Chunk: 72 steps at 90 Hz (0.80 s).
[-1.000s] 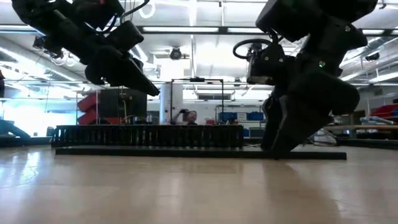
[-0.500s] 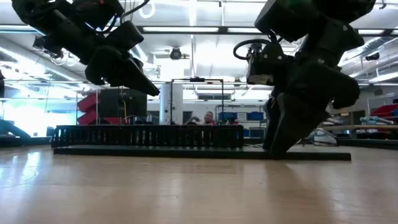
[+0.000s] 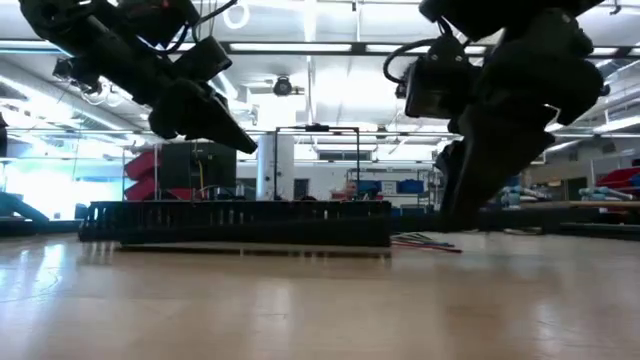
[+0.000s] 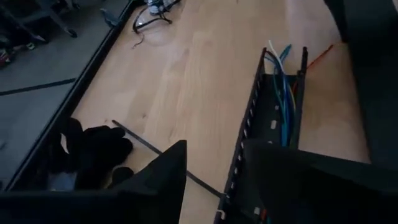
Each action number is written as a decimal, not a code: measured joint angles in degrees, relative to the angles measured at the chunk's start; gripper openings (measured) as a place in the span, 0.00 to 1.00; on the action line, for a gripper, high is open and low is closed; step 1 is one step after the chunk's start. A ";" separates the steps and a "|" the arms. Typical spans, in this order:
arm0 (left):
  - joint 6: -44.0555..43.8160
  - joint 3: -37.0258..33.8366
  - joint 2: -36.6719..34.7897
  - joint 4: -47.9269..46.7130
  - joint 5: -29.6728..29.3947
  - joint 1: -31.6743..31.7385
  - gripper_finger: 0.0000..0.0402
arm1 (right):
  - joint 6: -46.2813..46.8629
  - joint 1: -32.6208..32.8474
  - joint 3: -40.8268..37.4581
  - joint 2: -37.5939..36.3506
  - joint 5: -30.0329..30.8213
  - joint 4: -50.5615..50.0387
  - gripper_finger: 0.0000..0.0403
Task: Ziptie cables
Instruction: Close the black cable duct cover
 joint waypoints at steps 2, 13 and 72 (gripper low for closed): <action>0.00 0.00 0.00 -0.02 0.00 0.00 0.39 | -0.06 0.02 0.00 0.00 -0.10 0.09 0.59; 0.00 0.00 0.00 -0.04 0.00 0.00 0.39 | -1.62 0.38 0.00 -0.02 0.28 1.44 0.58; 0.48 0.11 -2.51 -0.35 -2.05 0.35 0.39 | -2.43 1.07 0.04 -0.13 -0.27 0.60 0.32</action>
